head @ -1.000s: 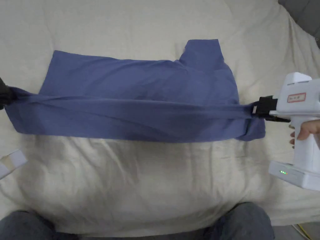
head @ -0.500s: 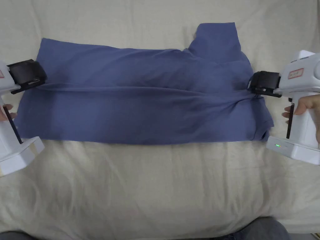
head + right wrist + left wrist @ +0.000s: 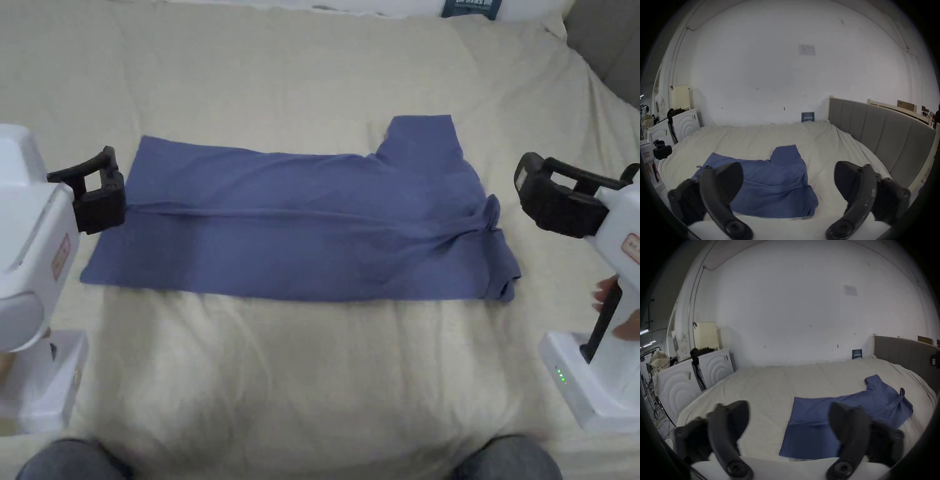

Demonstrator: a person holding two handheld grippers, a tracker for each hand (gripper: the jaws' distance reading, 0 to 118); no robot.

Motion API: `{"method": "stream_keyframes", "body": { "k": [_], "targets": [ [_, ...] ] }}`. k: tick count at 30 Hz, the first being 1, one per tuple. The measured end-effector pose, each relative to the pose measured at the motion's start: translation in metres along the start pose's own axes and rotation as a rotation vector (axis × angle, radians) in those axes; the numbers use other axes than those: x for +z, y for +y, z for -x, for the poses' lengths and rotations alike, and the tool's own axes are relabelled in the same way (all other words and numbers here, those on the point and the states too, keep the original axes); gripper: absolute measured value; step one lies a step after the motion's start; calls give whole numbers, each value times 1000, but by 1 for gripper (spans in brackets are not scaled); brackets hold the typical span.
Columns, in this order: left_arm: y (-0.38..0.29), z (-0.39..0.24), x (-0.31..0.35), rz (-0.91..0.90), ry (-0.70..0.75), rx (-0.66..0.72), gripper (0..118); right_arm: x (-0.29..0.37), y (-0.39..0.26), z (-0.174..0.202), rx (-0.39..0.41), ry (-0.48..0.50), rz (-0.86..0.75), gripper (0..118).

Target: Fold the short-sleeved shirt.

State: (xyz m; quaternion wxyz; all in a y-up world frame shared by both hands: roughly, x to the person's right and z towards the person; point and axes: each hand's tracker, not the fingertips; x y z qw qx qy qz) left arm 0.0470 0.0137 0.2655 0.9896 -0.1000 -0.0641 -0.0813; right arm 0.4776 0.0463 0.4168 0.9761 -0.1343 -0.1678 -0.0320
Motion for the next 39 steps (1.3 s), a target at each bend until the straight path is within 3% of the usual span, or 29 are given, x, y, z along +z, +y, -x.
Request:
{"method": "stream_keyframes", "body": {
  "k": [1,2,4,5,10,16,17,19,22,23,24,31,33,34,35,37,39],
  "targets": [
    [0,-1,7,-7,-2,10,55,6,-1,3,-1,-2,-8,82],
    [1,-2,12,-9,-4,20,32,12,-2,6,-1,0,-18,54],
    [1,-2,20,2,-17,53,10,21,-4,12,2,-3,-24,15],
    [2,-2,23,6,-27,60,1,22,-5,14,4,-5,-26,6],
    [4,-6,34,11,-62,45,0,32,-7,19,-10,22,-23,1],
    [18,14,-5,210,-145,116,0,33,-6,23,-23,38,2,1],
    [19,20,-19,275,-161,141,6,33,-7,23,-20,41,4,1],
    [20,30,-49,431,-191,186,29,30,-8,24,-17,48,13,1],
    [7,40,-94,614,-173,198,85,25,-13,28,-5,47,31,1],
    [-2,38,-107,662,-149,186,112,22,-16,29,-5,44,43,1],
    [-11,39,-119,700,-132,161,118,19,-19,29,-7,45,57,1],
    [-73,36,-175,937,-66,63,117,-6,-45,31,-13,17,165,1],
    [-86,36,-184,973,-67,76,105,-13,-51,31,-11,10,192,1],
    [-92,35,-186,983,-70,83,89,-16,-54,32,-10,4,201,1],
    [-97,35,-188,995,-69,86,61,-19,-56,32,-10,3,210,1],
    [-98,31,-183,990,-103,116,55,-24,-59,32,-11,-2,226,1],
    [-93,30,-179,977,-117,80,11,-28,-60,33,-15,-9,233,1]
  ]
}}
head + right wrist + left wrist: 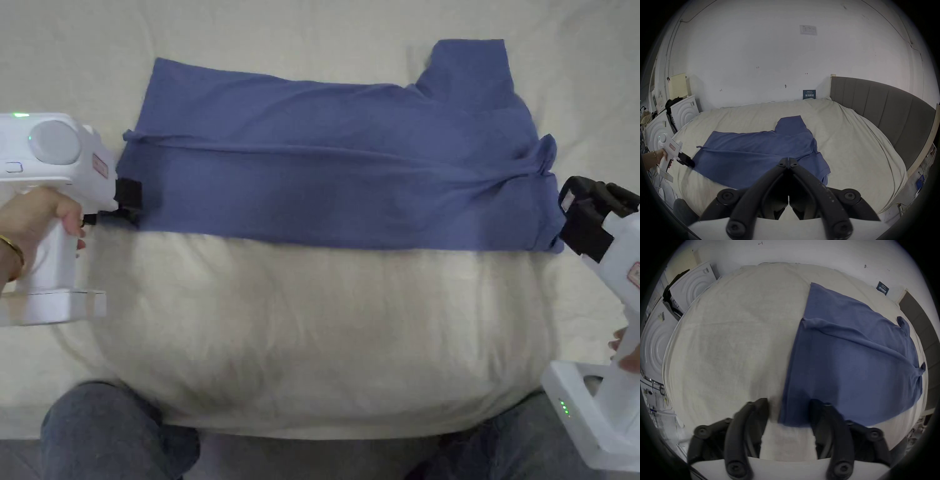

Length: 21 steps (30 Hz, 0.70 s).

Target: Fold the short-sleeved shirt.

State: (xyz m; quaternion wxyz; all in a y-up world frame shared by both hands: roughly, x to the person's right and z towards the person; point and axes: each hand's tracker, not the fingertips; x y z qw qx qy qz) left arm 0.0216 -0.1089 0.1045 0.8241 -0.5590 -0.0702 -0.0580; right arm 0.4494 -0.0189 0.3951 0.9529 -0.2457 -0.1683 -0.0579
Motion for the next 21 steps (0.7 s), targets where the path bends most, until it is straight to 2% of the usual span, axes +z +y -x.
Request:
{"method": "stream_keyframes", "body": {
  "k": [1,5,7,10,11,12,13,14,15,16,21],
  "targets": [
    [0,-1,4,-1,-18,-19,6,-2,0,0,-5,-1,3,1],
    [-1,-7,18,-26,16,-79,5,-11,9,-7,-20,-23,22,1],
    [-1,-5,31,-52,13,-68,5,-17,20,-16,-27,-38,42,2],
    [-1,-2,60,-134,-71,-6,4,-35,43,-35,-8,-76,121,2],
    [0,-3,67,-151,-71,-1,4,-43,48,-42,-13,-90,144,10],
    [0,-4,74,-167,-75,-12,4,-54,54,-51,-31,-76,185,26],
    [0,-4,80,-177,-77,-16,4,-68,58,-60,-48,-68,272,50],
    [-1,-5,84,-186,-78,-11,4,-80,59,-67,-72,-69,347,86],
    [-1,-6,88,-192,-81,-5,4,-93,58,-73,-101,-72,420,108],
    [-1,-5,90,-195,-84,8,4,-106,51,-78,-117,-72,475,118],
    [-2,2,77,-164,-92,55,4,-152,15,-83,-111,-182,621,118]
  ]
}}
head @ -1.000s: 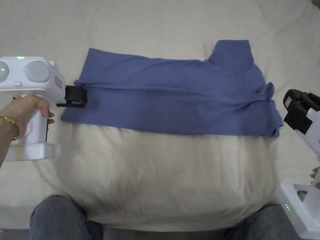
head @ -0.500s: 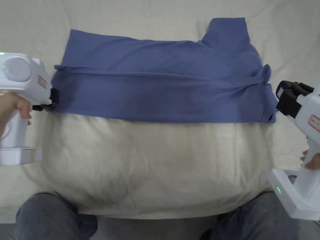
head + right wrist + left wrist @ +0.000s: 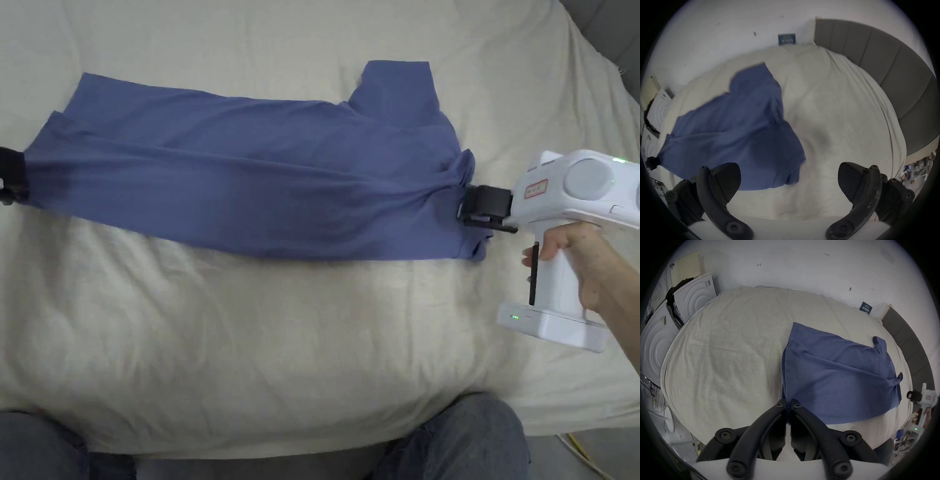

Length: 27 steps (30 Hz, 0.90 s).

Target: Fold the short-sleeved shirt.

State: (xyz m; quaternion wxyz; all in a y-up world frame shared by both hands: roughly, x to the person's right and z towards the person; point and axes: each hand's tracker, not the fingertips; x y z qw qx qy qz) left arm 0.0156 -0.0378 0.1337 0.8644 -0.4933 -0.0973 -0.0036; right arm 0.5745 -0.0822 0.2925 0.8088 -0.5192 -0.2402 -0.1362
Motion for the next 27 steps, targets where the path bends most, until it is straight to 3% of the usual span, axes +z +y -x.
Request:
{"method": "stream_keyframes", "body": {
  "k": [1,4,7,8,14,20,25,27],
  "targets": [
    [-2,0,-3,11,6,3,4,-9,-4,1,-4,-21,21,115],
    [-4,7,-18,37,16,18,4,-27,-6,5,-42,-17,40,72],
    [-10,8,-21,53,21,44,4,-33,-8,5,-40,-11,53,13],
    [-11,10,-21,55,22,55,4,-30,-7,5,-43,13,60,8],
    [-14,24,8,-8,-37,196,4,34,3,-17,-37,101,-9,7],
    [-63,44,50,-74,-62,246,4,97,-46,-52,-41,189,-61,7],
    [-130,55,28,55,-14,239,4,82,-112,-56,-16,148,-9,7],
    [-154,49,24,71,9,257,18,70,-133,-58,-34,154,15,7]
  ]
}}
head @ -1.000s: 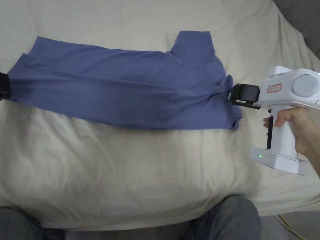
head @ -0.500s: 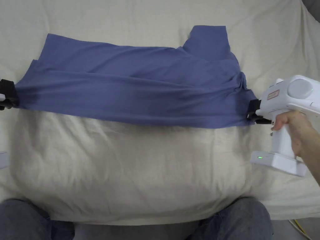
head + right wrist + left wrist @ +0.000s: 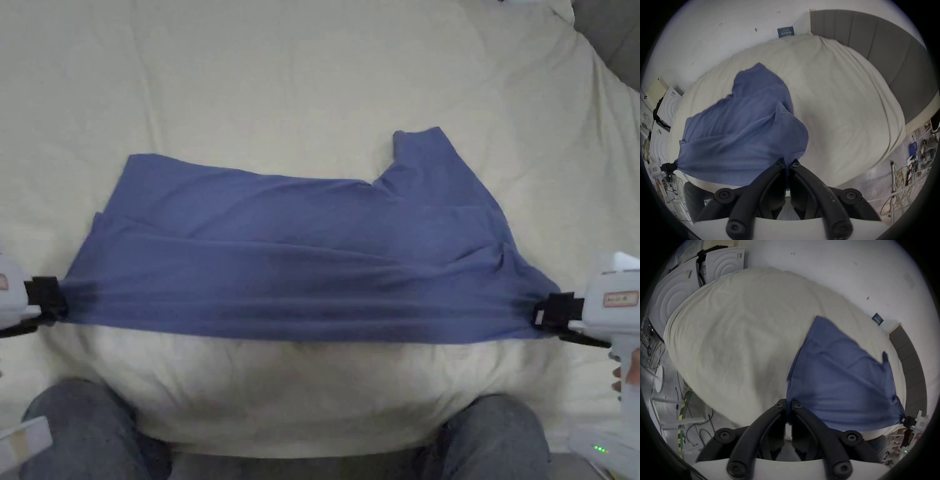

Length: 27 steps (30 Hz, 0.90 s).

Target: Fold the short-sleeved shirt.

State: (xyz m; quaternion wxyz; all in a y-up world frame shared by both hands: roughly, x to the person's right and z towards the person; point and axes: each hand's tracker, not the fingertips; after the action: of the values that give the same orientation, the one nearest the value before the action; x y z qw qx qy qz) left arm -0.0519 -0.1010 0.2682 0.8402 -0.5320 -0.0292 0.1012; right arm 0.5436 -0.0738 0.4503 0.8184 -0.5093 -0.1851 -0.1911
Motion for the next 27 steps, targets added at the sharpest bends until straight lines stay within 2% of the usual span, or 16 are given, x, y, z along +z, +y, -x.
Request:
{"method": "stream_keyframes", "body": {
  "k": [1,2,3,4,5,6,8,14,18,19,20,22,24,25,26,27],
  "targets": [
    [-8,0,-4,2,40,-12,37,-2,-8,0,-20,-13,-4,10],
    [-11,0,-5,-7,79,-36,73,-3,-12,2,-21,-22,-18,29],
    [-13,-4,-1,-23,103,-63,93,0,-14,3,2,-38,-43,58],
    [-12,-5,4,-51,100,-77,108,5,-12,6,45,-68,-80,85],
    [-9,-7,11,-94,90,-76,117,12,-11,8,74,-80,-107,110],
    [-4,-10,22,-156,63,-76,117,23,-6,12,98,-88,-169,117],
    [10,-20,51,-304,14,-77,117,52,3,20,132,-69,-326,117],
    [20,-68,114,-831,-59,-196,118,125,15,58,166,4,-747,118],
    [17,-89,125,-955,-35,-233,118,143,8,82,223,36,-918,118],
    [18,-90,123,-984,-32,-243,115,144,6,88,238,24,-933,118],
    [16,-93,124,-1003,-29,-252,106,144,5,92,247,25,-936,118],
    [14,-101,126,-1001,-27,-252,83,140,5,100,246,22,-936,118],
    [11,-107,127,-1005,-41,-254,53,138,4,103,238,49,-930,114],
    [10,-109,127,-1004,-45,-260,39,137,4,104,226,69,-924,102],
    [9,-113,126,-1004,-36,-278,21,134,4,107,212,79,-917,78],
    [8,-118,124,-1004,-26,-303,10,132,5,108,208,84,-909,55]
  ]
}}
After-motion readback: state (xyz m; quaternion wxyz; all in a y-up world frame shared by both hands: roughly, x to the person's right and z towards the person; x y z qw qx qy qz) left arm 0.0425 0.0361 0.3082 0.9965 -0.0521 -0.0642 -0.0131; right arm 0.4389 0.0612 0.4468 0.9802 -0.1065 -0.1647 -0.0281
